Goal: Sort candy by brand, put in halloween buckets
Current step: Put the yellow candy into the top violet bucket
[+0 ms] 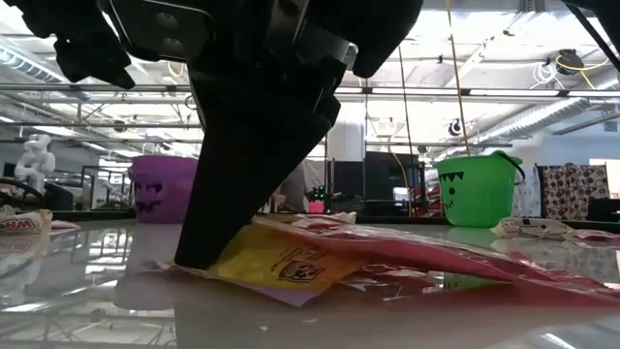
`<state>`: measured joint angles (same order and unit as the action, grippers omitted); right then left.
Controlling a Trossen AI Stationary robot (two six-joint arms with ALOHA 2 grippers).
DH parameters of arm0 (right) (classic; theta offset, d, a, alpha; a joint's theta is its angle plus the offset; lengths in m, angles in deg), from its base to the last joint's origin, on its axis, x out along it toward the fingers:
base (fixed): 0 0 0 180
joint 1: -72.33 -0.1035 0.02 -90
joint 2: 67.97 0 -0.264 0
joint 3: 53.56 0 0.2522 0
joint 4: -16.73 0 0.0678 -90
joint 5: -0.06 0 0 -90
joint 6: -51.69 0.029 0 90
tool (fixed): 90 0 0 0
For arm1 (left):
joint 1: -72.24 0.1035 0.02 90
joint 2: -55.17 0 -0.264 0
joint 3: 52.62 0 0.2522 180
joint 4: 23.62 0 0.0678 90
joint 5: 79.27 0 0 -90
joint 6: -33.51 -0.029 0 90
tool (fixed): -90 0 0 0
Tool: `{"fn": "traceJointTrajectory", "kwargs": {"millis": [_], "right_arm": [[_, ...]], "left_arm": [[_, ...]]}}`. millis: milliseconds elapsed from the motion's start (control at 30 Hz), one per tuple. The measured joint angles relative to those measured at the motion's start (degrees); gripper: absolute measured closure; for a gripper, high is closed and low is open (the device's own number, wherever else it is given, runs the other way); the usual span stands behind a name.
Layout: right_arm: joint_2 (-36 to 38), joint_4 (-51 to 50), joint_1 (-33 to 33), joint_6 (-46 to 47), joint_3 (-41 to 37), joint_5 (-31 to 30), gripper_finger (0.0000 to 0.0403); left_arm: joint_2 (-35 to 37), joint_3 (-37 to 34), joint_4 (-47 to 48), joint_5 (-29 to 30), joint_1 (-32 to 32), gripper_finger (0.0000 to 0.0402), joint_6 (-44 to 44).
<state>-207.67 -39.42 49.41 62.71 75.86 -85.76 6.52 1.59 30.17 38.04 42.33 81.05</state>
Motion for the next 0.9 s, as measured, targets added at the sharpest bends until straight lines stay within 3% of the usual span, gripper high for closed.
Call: {"fn": "traceJointTrajectory", "kwargs": {"millis": [333,467,633,767,900], "right_arm": [[-0.52,1.21,0.85,0.20,5.19,0.50,0.0400],[-0.50,-0.70,2.68,-2.27,9.62,-0.35,0.0400],[-0.49,-4.33,5.92,-7.12,14.79,-6.33,0.0401],[-0.24,-4.98,10.58,-8.70,16.76,-11.94,0.0402],[-0.25,-1.62,16.98,-8.74,16.92,-12.49,0.0402]], "left_arm": [[0.00,0.00,-0.01,-0.06,-0.01,0.0206,-0.01],[0.02,0.00,0.08,-3.62,-0.18,0.0206,0.07],[0.02,0.00,2.42,-10.66,-1.53,0.0206,1.82],[0.02,0.00,6.66,-11.97,-3.46,0.0206,6.79],[0.01,0.00,9.86,-12.14,-6.01,0.0206,13.09]]}}
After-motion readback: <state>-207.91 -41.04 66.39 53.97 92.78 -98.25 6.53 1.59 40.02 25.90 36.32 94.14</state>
